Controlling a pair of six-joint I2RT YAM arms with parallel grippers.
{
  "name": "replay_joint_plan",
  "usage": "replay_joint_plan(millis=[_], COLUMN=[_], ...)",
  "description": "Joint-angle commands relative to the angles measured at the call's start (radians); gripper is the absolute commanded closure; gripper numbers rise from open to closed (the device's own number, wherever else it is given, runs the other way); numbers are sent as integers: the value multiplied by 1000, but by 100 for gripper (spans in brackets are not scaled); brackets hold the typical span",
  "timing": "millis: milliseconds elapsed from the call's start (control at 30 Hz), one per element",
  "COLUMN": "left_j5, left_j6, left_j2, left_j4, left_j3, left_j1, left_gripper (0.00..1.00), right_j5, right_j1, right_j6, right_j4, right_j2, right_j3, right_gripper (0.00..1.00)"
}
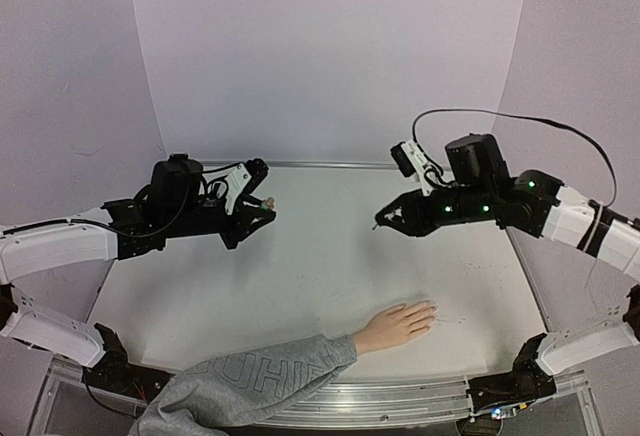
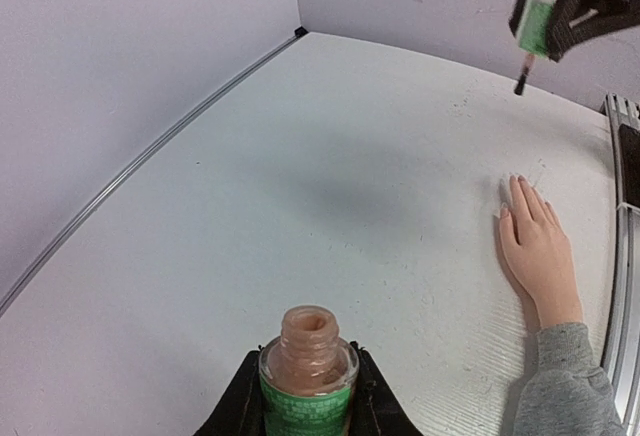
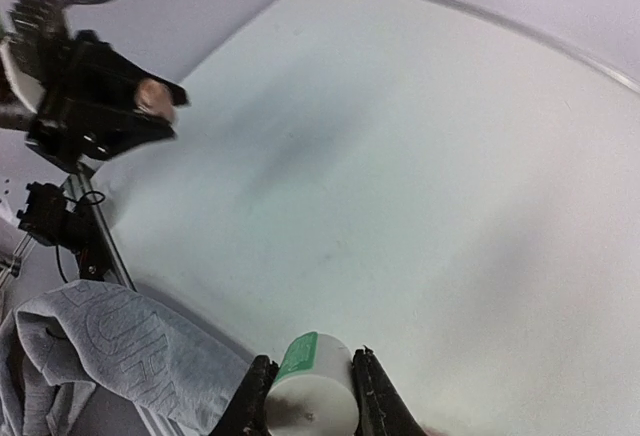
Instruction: Paint the nails
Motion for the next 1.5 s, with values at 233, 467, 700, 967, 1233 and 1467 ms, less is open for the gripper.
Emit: replay_joint_plan(millis=[233,467,700,967,1233,1467], left_j5=[-43,-24,-36,-26,-28,-23], left_j6=[-98,-115,-117,-106,-108,-110], left_j2=[14,47,63,98,103,121], left_j4=[129,142,149,157,158,162], left_j3=[65,76,63,77,81,91], left_j1=[2,2,2,2,2,2], left_gripper=[100,100,100,100,100,100], right_j5=[359,458,490,498,489,495], right_j1=[5,2,-22,-28,-37,-37], right_j6=[571,669,643,643,635,615], right_j4=[-354,-364,-261,-163,-156,-140], right_j2=[-306,-265,-283,-227,-188,-157], right_j3=[-330,-453,-530,-560,-575,-577], right_gripper=[100,100,100,100,100,100])
